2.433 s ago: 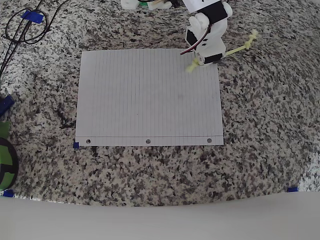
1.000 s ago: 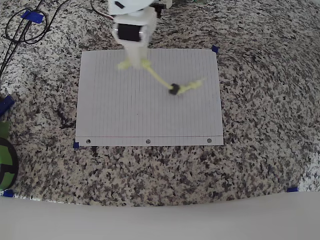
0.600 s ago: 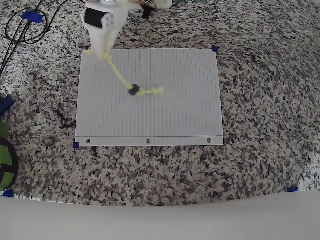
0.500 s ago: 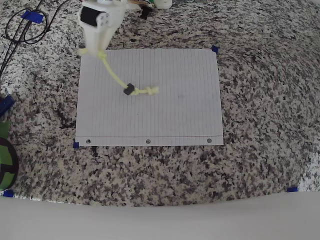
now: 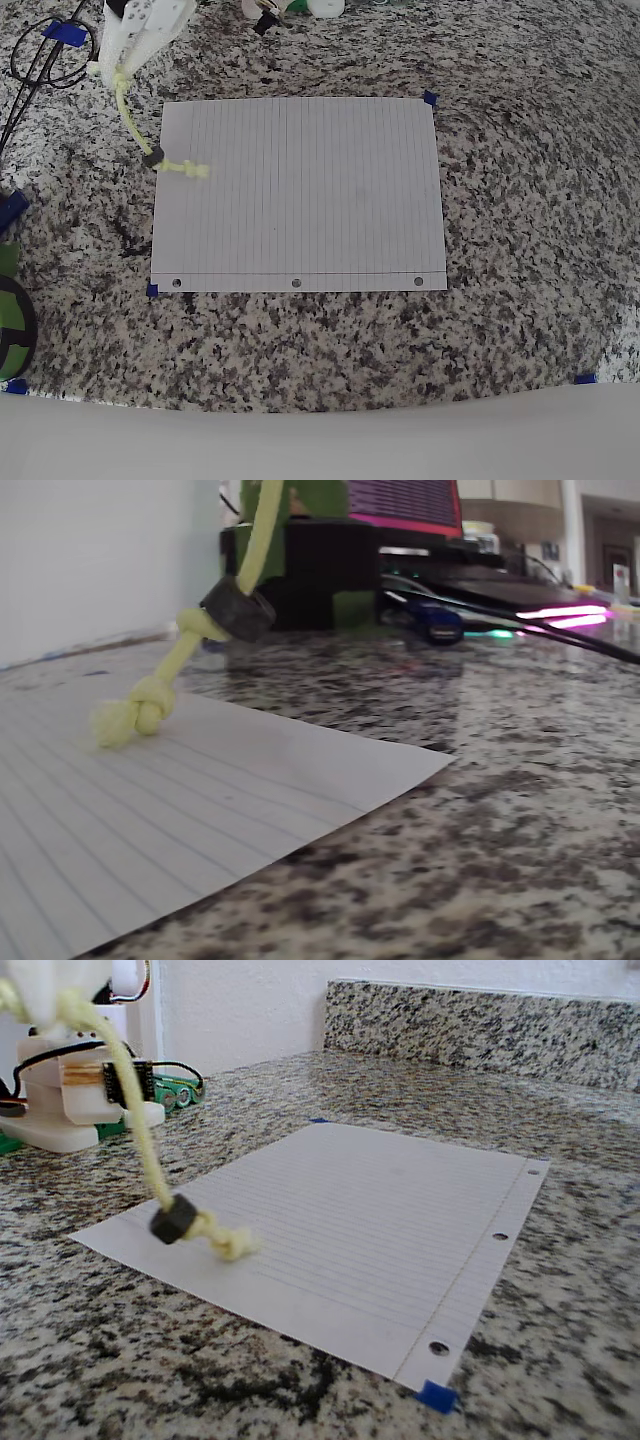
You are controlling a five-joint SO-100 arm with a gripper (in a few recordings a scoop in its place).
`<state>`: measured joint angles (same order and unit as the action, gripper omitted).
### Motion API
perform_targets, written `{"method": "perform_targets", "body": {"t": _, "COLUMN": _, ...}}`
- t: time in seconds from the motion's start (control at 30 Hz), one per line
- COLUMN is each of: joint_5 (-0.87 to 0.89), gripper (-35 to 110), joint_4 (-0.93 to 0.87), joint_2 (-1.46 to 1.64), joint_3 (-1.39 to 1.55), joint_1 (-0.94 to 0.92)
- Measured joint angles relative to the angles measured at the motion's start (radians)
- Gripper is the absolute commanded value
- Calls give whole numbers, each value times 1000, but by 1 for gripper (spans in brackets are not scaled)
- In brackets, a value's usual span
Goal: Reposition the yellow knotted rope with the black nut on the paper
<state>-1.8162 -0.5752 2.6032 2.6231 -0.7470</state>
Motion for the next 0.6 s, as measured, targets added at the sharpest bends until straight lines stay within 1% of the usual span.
{"method": "perform_targets", "body": {"t": 0.1, "joint_5": 15, "gripper": 0, "joint_4": 5, "joint_2": 21, "joint_3": 51, "joint_1": 5}}
{"method": "perform_targets", "body": {"t": 0.23, "joint_5": 55, "gripper": 0, "joint_4": -28, "joint_2": 77, "joint_3": 132, "joint_1": 71}}
{"method": "perform_targets", "body": {"t": 0.47, "joint_5": 77, "gripper": 0, "joint_4": -225, "joint_2": 244, "joint_3": 169, "joint_1": 288}}
{"method": "perform_targets", "body": {"t": 0.6, "joint_5": 77, "gripper": 0, "joint_4": -264, "joint_2": 302, "joint_3": 207, "joint_1": 383}}
